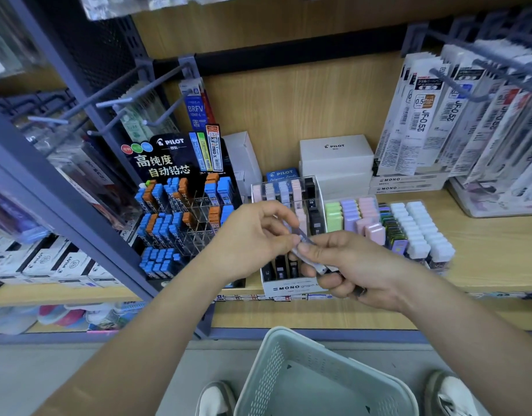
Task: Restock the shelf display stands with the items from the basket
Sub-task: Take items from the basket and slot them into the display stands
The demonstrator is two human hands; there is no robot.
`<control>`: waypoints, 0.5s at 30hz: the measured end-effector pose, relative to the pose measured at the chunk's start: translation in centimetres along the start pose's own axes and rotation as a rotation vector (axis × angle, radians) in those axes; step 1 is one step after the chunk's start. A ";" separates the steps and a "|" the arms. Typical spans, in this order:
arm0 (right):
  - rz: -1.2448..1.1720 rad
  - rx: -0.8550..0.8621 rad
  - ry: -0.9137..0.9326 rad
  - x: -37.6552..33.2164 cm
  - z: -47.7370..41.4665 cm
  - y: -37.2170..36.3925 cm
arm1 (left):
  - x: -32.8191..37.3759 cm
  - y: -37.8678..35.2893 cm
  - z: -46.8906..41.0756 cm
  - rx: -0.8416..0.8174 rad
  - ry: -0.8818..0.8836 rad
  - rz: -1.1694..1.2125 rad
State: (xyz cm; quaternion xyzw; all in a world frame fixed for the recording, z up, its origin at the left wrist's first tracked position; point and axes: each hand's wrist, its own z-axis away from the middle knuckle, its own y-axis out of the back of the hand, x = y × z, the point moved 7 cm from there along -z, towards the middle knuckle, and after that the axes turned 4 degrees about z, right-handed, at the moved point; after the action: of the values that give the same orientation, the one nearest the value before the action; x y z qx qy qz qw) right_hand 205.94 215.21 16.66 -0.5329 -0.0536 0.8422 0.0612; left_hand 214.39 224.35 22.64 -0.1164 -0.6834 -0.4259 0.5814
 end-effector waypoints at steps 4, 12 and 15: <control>0.162 -0.041 0.056 -0.4 0.2 -0.2 | 0.3 -0.3 0.2 -0.029 -0.043 -0.028; -0.044 0.173 0.059 -1.7 1.4 3.6 | -0.2 3.0 -0.1 0.279 0.020 0.377; -0.312 0.251 0.154 -2.6 1.5 4.4 | -0.4 1.2 0.0 0.245 0.085 0.570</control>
State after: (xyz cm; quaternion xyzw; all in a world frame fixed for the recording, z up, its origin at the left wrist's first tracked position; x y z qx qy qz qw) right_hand 205.45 210.39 18.92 -0.5694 -0.0254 0.7793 0.2606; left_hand 215.29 225.21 22.87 -0.2146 -0.6447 -0.1644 0.7150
